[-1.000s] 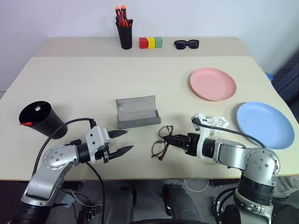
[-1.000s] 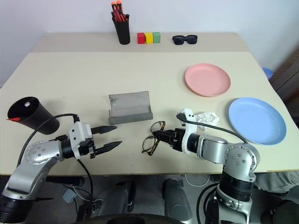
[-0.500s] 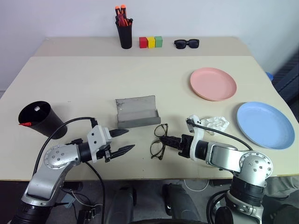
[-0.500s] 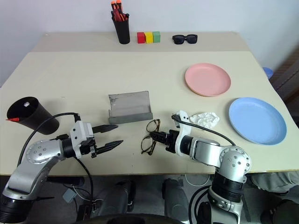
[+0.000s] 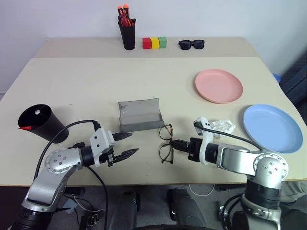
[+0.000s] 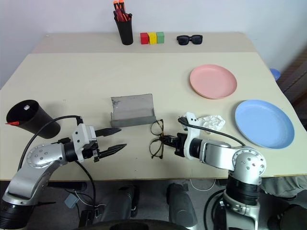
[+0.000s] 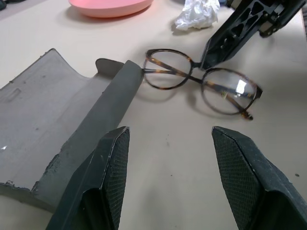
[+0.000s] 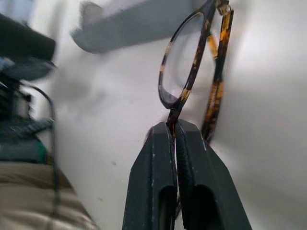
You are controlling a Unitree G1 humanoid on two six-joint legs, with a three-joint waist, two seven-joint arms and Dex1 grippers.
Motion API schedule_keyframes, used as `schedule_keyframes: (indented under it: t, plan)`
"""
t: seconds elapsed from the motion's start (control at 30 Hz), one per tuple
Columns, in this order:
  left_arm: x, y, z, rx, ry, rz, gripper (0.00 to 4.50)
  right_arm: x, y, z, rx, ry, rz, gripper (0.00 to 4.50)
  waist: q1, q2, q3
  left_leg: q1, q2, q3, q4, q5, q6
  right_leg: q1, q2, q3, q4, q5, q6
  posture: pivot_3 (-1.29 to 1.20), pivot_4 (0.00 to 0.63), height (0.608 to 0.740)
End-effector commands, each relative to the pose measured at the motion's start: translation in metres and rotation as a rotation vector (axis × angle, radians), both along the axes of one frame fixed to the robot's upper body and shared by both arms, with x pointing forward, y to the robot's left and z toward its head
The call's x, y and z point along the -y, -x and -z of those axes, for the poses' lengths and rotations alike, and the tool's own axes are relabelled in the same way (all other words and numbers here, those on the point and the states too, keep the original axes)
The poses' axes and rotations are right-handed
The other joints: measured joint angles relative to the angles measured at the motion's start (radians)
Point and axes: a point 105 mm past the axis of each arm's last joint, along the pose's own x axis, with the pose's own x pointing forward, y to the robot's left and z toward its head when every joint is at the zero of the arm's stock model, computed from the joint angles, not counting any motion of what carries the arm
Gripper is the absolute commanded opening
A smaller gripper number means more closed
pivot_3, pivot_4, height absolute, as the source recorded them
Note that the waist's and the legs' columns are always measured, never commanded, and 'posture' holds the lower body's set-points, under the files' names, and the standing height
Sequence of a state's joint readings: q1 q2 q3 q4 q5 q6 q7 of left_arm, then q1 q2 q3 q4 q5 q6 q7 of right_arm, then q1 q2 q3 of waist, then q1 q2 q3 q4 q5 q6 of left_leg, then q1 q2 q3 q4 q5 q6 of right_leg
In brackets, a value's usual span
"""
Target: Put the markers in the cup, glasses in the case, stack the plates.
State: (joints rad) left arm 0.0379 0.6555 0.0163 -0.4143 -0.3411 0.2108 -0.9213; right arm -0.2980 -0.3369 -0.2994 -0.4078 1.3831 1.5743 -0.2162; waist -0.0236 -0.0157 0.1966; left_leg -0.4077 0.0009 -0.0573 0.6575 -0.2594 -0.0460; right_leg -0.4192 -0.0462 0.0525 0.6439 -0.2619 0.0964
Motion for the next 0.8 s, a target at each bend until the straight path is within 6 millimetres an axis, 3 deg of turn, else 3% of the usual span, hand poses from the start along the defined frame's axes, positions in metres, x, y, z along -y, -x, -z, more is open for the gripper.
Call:
schedule_keyframes:
  t: [0.03,0.2,0.37,0.6,0.8]
  plan:
    - [-0.006,-0.003,-0.006,0.019,0.033,-0.046,2.78,0.012,0.007,-0.017,0.135,0.238,-0.128,0.04,0.002,0.001,0.001,0.000,0.000,0.000,0.000,0.000,0.000,0.000,0.000,0.000,0.000,0.000,0.000,0.00,0.150,0.740]
    - [-0.016,-0.006,-0.005,-0.019,0.134,-0.137,2.78,0.009,-0.001,-0.067,0.385,0.348,-0.315,0.04,-0.001,0.001,0.001,0.000,0.000,0.001,-0.004,0.000,0.000,-0.001,0.000,0.000,-0.004,0.000,0.000,0.00,0.150,0.740]
    - [-0.023,-0.005,-0.004,-0.031,0.178,-0.199,2.78,-0.009,-0.027,-0.097,0.622,0.423,-0.515,0.04,0.000,0.001,0.001,0.000,0.000,0.004,-0.009,0.000,0.000,-0.003,0.002,-0.001,-0.006,0.001,0.001,0.00,0.150,0.740]
    - [-0.026,-0.004,-0.001,-0.028,0.161,-0.224,2.78,-0.054,-0.077,-0.097,0.796,0.483,-0.835,0.04,0.000,0.001,0.001,-0.001,0.000,0.006,-0.009,0.000,0.000,-0.003,0.001,0.000,-0.009,0.003,0.003,0.00,0.150,0.740]
    - [-0.027,0.002,0.000,-0.030,0.146,-0.243,2.78,-0.078,-0.113,-0.090,0.804,0.533,-0.950,0.04,0.003,0.001,0.001,-0.001,0.000,0.005,-0.010,0.000,0.000,-0.004,0.001,-0.001,-0.008,0.004,0.003,0.00,0.150,0.740]
